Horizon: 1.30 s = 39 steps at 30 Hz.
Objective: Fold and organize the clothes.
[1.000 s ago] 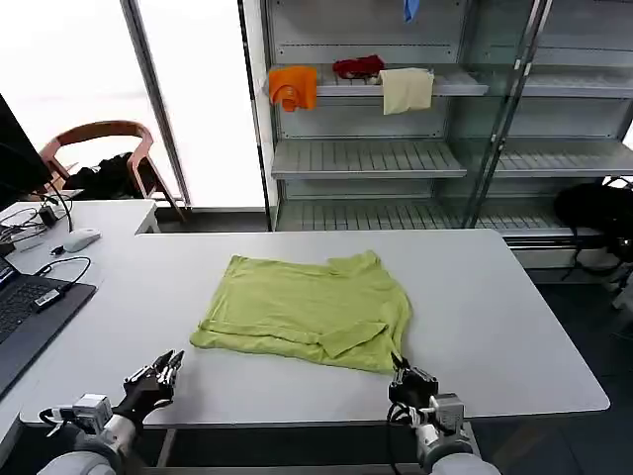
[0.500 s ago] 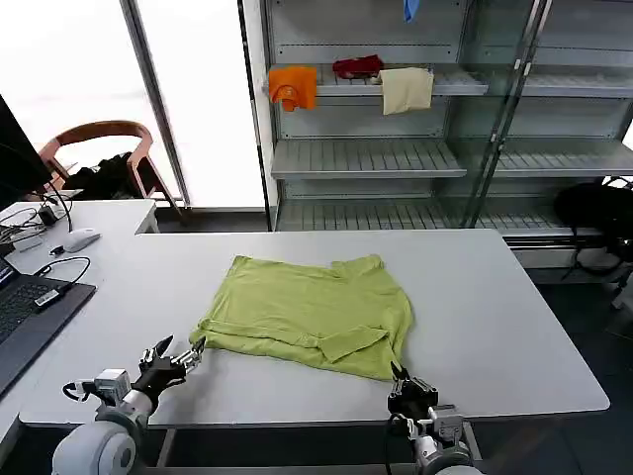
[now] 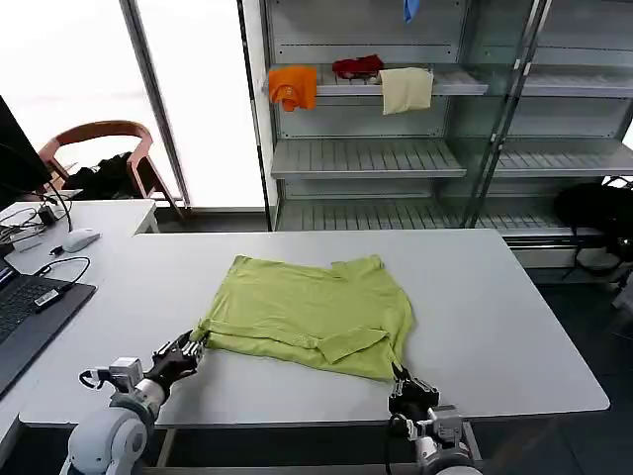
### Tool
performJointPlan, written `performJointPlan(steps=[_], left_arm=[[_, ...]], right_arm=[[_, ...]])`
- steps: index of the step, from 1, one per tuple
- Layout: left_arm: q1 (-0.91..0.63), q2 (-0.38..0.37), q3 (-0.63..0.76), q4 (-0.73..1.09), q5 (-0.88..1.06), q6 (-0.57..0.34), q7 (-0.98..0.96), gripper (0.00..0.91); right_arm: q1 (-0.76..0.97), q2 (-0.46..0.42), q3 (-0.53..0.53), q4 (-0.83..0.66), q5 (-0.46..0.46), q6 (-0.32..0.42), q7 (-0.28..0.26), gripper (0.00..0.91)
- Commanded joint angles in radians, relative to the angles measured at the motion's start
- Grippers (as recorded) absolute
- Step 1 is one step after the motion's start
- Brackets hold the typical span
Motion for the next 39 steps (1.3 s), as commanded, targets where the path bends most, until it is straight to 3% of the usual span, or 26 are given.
performJointPlan(steps=[1,10,18,27,39], left_arm=[[-0.012,0.004,0.012,0.016,0.0,-0.022,0.011,0.0],[0.048,0.019,-0.011,-0.022,0.034,-0.073,0.024,0.0],[0.314,0.048,-0.141,-0.228,-0.009,-0.042,0.005,0.0],[0.539,-0.002,-0.279,-0.333,-0.049,-0.024,-0.049,0.0],[0.577,-0.025,-0.346,-0.337,-0.081,-0.005,-0.106,0.01]], right_arm=[[0.0,0.0,-0.001,0.0,-0.002,0.0,0.0,0.0],[-0.003,-0.003,-0.004,0.018,0.008,0.0,-0.002,0.0],[-0.035,-0.014,-0.032,0.075,0.026,-0.001,-0.006,0.0],[-0.055,-0.039,-0.061,0.09,0.012,-0.002,-0.013,0.0],[-0.087,-0.06,-0.1,0.059,-0.061,-0.002,-0.002,0.0]])
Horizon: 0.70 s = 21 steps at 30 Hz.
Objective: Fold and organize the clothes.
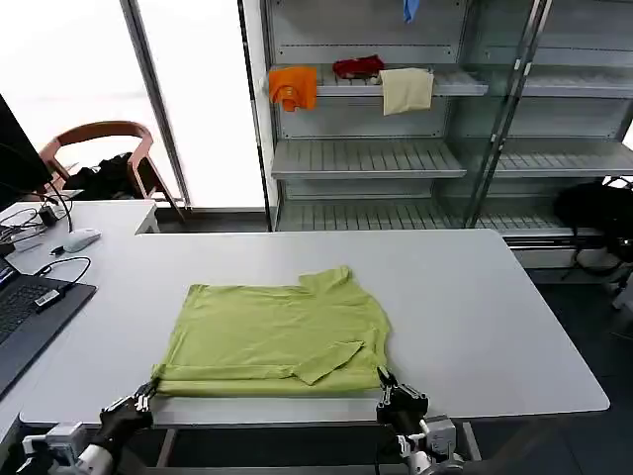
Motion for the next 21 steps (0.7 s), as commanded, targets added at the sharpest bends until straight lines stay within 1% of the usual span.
performJointPlan(steps=[1,4,5,6,7,10,14,15,17,19,21], left_arm=[[0.111,-0.015,-0.088,-0.052,-0.022,0.011,-0.041,0.01],[0.078,-0.014,-0.071,-0.037,-0.011,0.012,-0.039,0.03],[0.07,-0.015,-0.068,-0.036,-0.008,0.013,-0.039,0.03],[0.061,-0.016,-0.06,-0.036,-0.005,0.015,-0.039,0.574],[0.052,-0.017,-0.052,-0.035,-0.004,0.014,-0.039,0.907],[0.028,-0.019,-0.038,-0.037,0.006,0.014,-0.04,0.907],[-0.03,-0.023,-0.045,-0.049,-0.004,0.005,-0.045,0.907],[-0.062,-0.025,-0.051,-0.049,-0.019,-0.016,-0.053,0.907],[-0.127,-0.033,-0.068,-0.047,-0.059,-0.022,-0.062,0.907],[-0.192,-0.029,-0.073,-0.049,-0.117,-0.02,-0.076,0.907],[-0.277,-0.015,-0.062,-0.041,-0.154,0.02,-0.077,0.907]], right_arm=[[-0.019,-0.01,-0.017,-0.003,-0.047,0.0,0.003,0.0],[-0.02,-0.01,-0.015,-0.014,-0.051,0.0,-0.006,0.0],[-0.022,-0.01,-0.016,-0.019,-0.056,0.0,-0.009,0.081],[-0.025,-0.009,-0.017,-0.024,-0.065,0.001,-0.013,0.907],[-0.03,-0.007,-0.017,-0.03,-0.067,0.001,-0.022,0.907],[-0.032,-0.001,-0.02,-0.037,-0.065,0.003,-0.02,0.907],[-0.007,0.028,-0.006,-0.016,-0.059,0.017,0.017,0.907],[0.01,0.034,-0.003,-0.008,-0.053,0.026,0.025,0.907],[0.052,0.052,0.012,0.001,-0.043,0.031,0.033,0.907],[0.116,0.066,0.015,0.015,-0.028,0.011,0.034,0.907],[0.199,0.071,0.002,0.003,-0.005,0.0,0.035,0.907]])
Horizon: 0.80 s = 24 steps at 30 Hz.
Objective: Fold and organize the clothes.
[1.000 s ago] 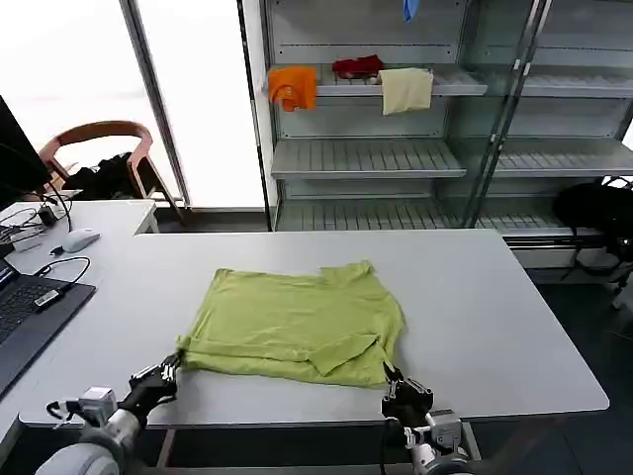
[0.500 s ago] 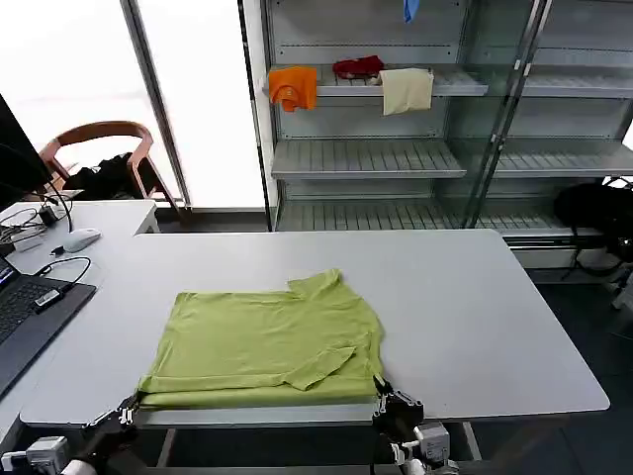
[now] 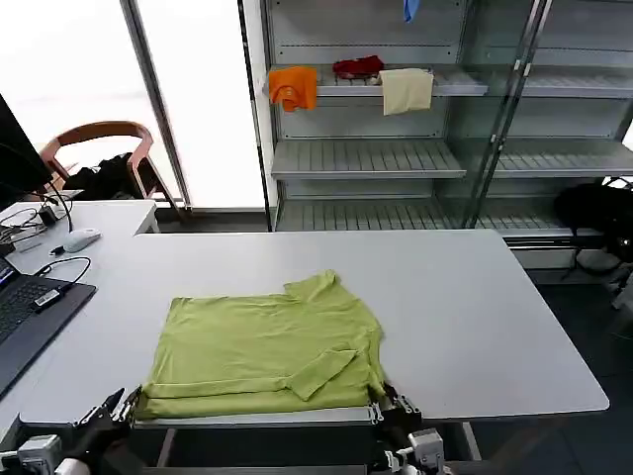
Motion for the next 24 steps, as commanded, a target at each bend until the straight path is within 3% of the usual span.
performJointPlan(steps=[1,12,16,24], left_arm=[[-0.344,0.034,0.01,0.035,-0.155,0.044,-0.03,0.907],[-0.655,0.179,0.25,0.383,-0.13,0.07,0.012,0.907],[-0.736,0.219,0.312,0.522,-0.106,0.07,0.028,0.907],[-0.765,0.256,0.363,0.634,-0.029,0.071,0.077,0.907]], right_arm=[[0.251,0.037,-0.008,-0.026,0.027,-0.016,0.028,0.907],[0.751,0.075,-0.14,-0.546,0.158,-0.03,0.082,0.907],[0.837,0.129,-0.137,-0.723,0.163,-0.029,0.09,0.907],[0.889,0.168,-0.108,-0.852,0.158,-0.028,0.091,0.907]])
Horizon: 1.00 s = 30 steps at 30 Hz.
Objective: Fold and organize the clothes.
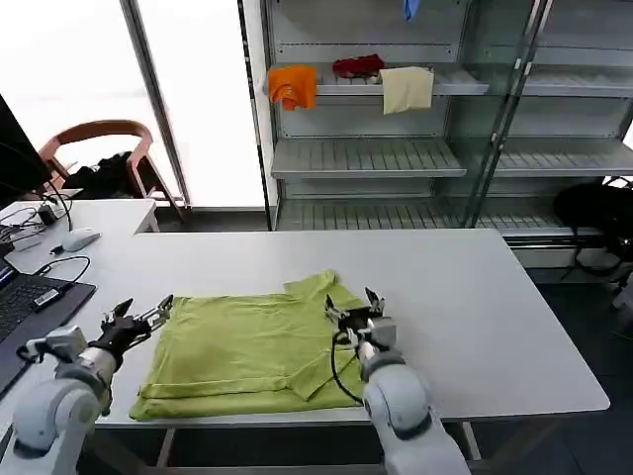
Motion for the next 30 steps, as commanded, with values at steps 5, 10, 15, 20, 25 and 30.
performJointPlan(steps=[5,10,15,20,25,30], left_arm=[[-0.182,0.068,0.161,0.292,0.149,0.011,0.057,0.907],[-0.179,0.05,0.174,0.282,0.16,0.011,0.061,0.907],[-0.183,0.038,0.188,0.282,0.197,0.01,0.065,0.907],[-0.192,0.029,0.199,0.302,0.24,0.009,0.064,0.907],[-0.199,0.019,0.199,0.316,0.254,0.009,0.063,0.695],[-0.196,0.016,0.206,0.31,0.255,0.009,0.07,0.262]], right_arm=[[0.217,0.062,0.005,-0.327,0.019,-0.001,0.007,0.907],[0.215,0.066,0.008,-0.326,0.011,-0.001,0.008,0.907],[0.206,0.063,0.013,-0.316,0.008,0.0,0.008,0.907],[0.201,0.061,0.016,-0.325,-0.009,0.001,0.003,0.907],[0.203,0.061,0.018,-0.338,-0.019,0.002,-0.005,0.867],[0.199,0.06,0.011,-0.347,-0.044,0.002,-0.02,0.272]])
